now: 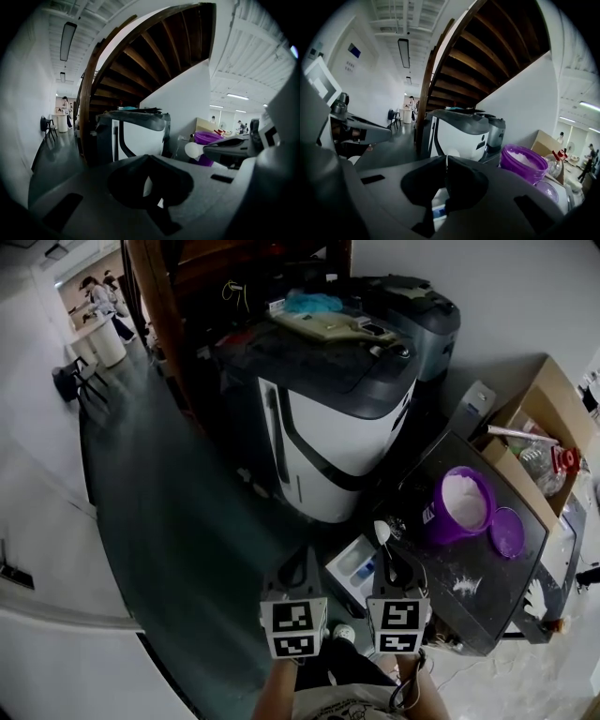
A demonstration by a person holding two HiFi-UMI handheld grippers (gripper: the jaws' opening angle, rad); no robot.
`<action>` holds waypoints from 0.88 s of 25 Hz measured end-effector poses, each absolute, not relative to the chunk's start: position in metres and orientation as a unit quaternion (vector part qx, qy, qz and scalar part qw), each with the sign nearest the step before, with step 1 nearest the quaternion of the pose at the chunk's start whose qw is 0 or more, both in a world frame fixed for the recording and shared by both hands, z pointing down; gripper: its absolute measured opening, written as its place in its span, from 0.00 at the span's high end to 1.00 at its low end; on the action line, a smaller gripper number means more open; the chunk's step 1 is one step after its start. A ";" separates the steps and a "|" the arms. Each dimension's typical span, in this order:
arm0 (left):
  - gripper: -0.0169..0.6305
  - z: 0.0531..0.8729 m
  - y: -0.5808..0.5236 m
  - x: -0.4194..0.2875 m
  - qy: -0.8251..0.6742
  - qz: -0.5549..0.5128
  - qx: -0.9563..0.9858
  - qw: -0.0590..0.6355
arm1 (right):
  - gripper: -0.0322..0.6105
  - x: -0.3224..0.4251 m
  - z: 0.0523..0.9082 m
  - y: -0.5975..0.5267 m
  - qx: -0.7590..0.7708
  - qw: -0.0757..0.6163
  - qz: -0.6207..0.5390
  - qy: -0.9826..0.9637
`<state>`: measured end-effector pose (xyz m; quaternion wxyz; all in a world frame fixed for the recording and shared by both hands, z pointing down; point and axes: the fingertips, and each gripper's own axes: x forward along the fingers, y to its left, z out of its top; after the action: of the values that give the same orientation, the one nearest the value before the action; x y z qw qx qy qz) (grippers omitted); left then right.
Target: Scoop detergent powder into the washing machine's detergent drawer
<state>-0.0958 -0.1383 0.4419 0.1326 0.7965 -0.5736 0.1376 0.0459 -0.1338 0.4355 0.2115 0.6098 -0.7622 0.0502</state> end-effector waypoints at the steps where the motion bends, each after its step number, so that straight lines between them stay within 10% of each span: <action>1: 0.97 0.436 -0.139 -0.095 -0.574 0.134 0.798 0.127 | 0.92 0.047 0.428 -0.134 0.613 0.203 0.048 -0.762; 22: 0.97 0.339 -0.144 -0.083 -0.582 0.080 0.809 0.030 | 0.92 0.063 0.324 -0.131 0.645 0.123 -0.029 -0.754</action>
<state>-0.0828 -0.1445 0.3386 0.0299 0.8088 -0.5819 0.0801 0.0627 -0.1314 0.3238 0.1227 0.6445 -0.7541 -0.0291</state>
